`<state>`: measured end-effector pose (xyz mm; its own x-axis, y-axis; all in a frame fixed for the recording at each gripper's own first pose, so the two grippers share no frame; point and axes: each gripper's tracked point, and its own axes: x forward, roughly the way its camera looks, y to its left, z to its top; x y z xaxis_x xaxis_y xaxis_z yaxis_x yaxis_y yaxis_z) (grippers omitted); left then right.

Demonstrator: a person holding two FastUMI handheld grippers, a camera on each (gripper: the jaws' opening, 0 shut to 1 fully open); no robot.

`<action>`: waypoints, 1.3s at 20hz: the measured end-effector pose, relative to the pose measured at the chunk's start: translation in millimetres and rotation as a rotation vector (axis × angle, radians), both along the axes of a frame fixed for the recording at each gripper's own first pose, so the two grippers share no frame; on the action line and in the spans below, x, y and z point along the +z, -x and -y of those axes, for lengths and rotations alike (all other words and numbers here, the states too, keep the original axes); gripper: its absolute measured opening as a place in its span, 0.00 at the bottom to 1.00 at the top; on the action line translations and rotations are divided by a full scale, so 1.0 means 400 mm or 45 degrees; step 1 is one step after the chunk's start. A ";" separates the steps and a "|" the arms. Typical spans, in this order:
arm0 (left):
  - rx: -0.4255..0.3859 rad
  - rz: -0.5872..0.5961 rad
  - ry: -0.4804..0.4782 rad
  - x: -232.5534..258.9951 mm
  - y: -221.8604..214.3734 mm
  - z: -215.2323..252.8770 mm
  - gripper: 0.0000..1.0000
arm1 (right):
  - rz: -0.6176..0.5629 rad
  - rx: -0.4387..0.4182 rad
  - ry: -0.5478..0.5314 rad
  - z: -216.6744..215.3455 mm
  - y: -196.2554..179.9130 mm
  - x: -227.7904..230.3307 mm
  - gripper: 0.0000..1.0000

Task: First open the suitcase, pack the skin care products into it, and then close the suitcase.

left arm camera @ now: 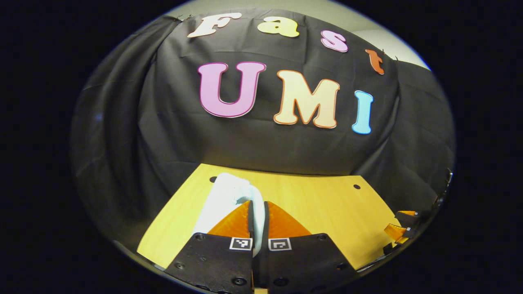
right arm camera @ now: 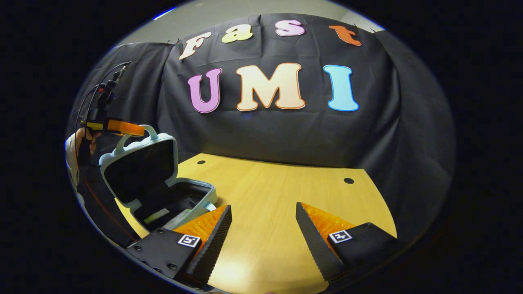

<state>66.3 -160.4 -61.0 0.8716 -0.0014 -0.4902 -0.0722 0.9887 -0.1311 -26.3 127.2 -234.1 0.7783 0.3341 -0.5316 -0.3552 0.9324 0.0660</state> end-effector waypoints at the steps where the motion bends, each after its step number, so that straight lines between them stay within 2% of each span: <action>1: -0.026 -0.008 0.030 -0.019 -0.004 0.045 0.00 | -0.001 -0.010 -0.001 0.018 0.002 0.002 0.98; 6: -0.140 -0.106 0.067 -0.137 -0.011 0.215 0.00 | 0.009 -0.072 0.004 0.110 0.008 0.009 0.98; 10: -0.179 -0.173 0.060 -0.233 -0.005 0.299 0.01 | 0.017 -0.105 0.014 0.171 0.007 0.015 0.98; 17: -0.174 -0.256 0.063 -0.361 0.011 0.378 0.08 | 0.026 -0.116 0.027 0.241 -0.006 0.018 0.98; 20: -0.132 -0.147 0.005 -0.311 -0.010 0.384 0.18 | 0.050 -0.116 0.020 0.255 -0.033 0.036 0.98; 21: -0.132 -0.105 0.009 -0.286 -0.016 0.403 0.24 | 0.070 -0.118 0.014 0.257 -0.043 0.050 0.98; 24: -0.099 0.061 -0.054 -0.179 -0.027 0.415 0.81 | 0.186 -0.131 -0.003 0.247 -0.098 0.127 0.98; 26: -0.075 0.179 -0.096 -0.102 -0.024 0.426 0.92 | 0.274 -0.151 -0.032 0.224 -0.129 0.196 0.98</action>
<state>75.8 -330.7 -101.7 0.9312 -0.0222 -0.3638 -0.0002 0.9981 -0.0614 25.3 37.5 -155.8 0.9072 0.2443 -0.3424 -0.2514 0.9676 0.0242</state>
